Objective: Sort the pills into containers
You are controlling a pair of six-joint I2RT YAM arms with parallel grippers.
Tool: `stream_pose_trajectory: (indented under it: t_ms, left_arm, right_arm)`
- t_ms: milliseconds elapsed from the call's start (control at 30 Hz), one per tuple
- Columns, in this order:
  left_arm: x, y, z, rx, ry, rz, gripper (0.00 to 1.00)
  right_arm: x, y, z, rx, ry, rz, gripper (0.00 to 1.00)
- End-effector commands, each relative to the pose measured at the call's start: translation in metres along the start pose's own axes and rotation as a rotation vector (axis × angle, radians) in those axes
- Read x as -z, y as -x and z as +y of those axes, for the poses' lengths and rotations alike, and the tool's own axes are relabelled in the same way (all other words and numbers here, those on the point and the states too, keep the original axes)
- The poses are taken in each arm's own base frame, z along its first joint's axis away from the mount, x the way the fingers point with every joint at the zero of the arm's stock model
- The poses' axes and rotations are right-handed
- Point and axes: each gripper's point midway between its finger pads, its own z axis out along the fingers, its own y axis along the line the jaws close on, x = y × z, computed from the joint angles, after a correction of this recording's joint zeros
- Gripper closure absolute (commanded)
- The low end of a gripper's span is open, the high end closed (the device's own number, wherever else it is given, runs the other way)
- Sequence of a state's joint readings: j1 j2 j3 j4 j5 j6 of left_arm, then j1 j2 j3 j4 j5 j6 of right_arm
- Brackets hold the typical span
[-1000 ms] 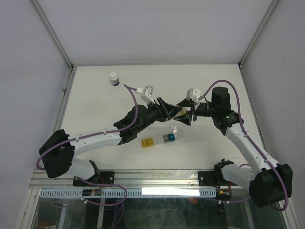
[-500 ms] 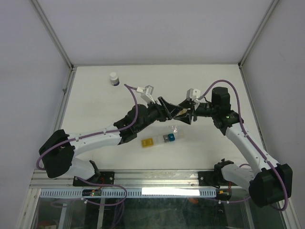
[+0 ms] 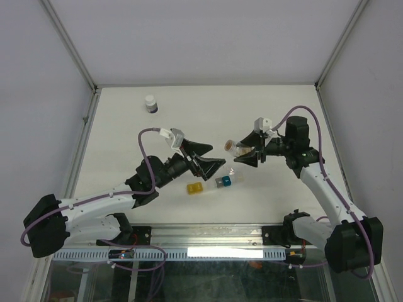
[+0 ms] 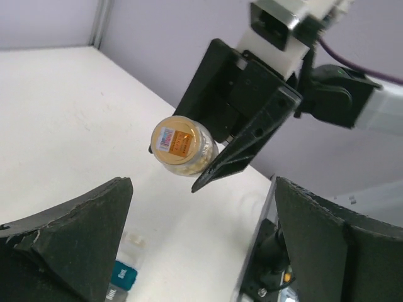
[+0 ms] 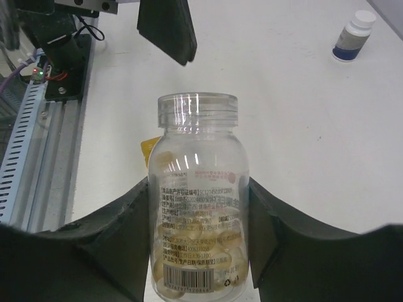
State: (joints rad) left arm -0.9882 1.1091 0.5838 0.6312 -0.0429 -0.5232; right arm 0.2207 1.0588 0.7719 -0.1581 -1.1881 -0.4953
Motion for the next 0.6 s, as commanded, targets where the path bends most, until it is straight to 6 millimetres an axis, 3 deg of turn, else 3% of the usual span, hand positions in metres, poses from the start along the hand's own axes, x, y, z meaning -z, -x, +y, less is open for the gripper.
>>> stream_pose_trajectory:
  t_ms: [0,267,567]
  left_arm:
    - [0.021,0.028,-0.036,-0.310,-0.258,-0.094,0.01]
    - [0.043,-0.014,-0.049,-0.735,-0.587,0.012,0.05]
    - [0.009,-0.019,-0.027,-0.821,-0.525,0.071,0.09]
  right_arm:
    - [0.002,0.013,0.016,0.053,0.101,-0.065,1.00]
    - [0.008,0.006,0.039,0.142,0.210,-0.101,1.00]
    - [0.006,-0.008,0.042,0.176,0.219,-0.090,1.00]
